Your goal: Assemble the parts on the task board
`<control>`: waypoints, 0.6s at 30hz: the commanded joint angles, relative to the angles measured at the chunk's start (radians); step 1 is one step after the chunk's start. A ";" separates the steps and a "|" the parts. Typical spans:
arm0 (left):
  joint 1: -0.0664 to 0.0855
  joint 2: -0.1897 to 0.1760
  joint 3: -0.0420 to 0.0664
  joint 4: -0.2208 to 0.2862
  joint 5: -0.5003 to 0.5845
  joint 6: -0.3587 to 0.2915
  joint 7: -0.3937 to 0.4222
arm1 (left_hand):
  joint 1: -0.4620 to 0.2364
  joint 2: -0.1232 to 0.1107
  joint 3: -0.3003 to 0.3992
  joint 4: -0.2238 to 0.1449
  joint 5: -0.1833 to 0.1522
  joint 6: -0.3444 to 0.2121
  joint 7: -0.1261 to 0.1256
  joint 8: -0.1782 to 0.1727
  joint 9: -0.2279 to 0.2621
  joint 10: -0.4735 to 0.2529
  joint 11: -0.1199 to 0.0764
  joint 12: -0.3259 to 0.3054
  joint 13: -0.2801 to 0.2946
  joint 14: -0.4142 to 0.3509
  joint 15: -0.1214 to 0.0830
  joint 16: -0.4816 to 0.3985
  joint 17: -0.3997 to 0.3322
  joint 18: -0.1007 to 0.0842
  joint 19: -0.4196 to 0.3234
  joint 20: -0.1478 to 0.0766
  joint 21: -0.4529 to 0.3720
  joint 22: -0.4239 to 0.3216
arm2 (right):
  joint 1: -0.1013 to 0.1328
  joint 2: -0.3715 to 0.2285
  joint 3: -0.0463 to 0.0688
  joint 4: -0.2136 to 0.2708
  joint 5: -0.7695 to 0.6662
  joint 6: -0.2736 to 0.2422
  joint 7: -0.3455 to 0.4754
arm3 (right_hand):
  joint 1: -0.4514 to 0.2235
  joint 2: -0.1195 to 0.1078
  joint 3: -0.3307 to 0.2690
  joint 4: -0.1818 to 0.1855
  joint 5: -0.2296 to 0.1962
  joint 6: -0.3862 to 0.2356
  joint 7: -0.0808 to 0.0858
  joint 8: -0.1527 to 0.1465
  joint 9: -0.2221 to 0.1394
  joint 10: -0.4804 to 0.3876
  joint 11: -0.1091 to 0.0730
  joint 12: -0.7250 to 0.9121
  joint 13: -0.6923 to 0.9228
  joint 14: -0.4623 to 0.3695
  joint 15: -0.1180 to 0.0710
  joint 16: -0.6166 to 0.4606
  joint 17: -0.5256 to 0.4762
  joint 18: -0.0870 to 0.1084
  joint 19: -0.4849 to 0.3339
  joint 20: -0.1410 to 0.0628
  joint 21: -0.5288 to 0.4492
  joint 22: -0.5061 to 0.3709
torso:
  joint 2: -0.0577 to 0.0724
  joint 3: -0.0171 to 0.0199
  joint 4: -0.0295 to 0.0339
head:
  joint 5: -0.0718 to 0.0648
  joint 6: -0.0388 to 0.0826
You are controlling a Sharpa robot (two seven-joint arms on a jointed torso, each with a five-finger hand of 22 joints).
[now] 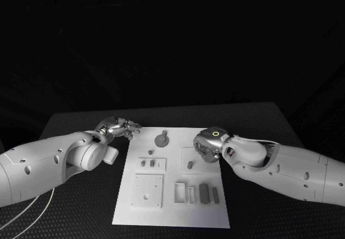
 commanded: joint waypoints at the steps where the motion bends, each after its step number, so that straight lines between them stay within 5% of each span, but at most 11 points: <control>1: 0.001 0.002 0.001 -0.002 -0.009 -0.014 0.000 | -0.005 -0.003 -0.001 -0.006 0.006 -0.005 0.008 0.005 -0.002 -0.001 0.003 0.000 0.001 0.009 -0.002 -0.002 0.002 -0.010 0.011 -0.046 -0.005 0.002 | 0.004 -0.003 0.004 -0.001 0.030 0.040 0.022 | 0.003 -0.004 0.003 0.003 -0.001 0.004 0.003 -0.002 0.000 0.009 0.001 0.000 0.000 -0.002 -0.005 0.004 0.002 0.014 0.005 -0.001 0.004 0.001 | 0.000 0.0005 0.0001 | 0.000 0.001; 18: 0.001 0.002 0.001 -0.013 0.000 -0.007 0.003 | -0.008 -0.004 -0.002 -0.005 0.010 -0.007 0.008 0.006 -0.004 0.000 0.002 0.000 0.002 0.012 -0.003 -0.001 0.004 -0.009 0.015 -0.047 -0.005 0.003 | 0.020 -0.045 0.054 0.075 0.114 0.057 0.055 | -0.001 -0.001 0.001 0.005 -0.001 0.001 0.004 -0.004 0.001 0.007 0.001 -0.003 0.002 -0.004 -0.005 0.005 0.004 0.014 0.004 -0.001 0.003 0.004 | -0.001 -0.0004 -0.0013 | 0.007 0.000</control>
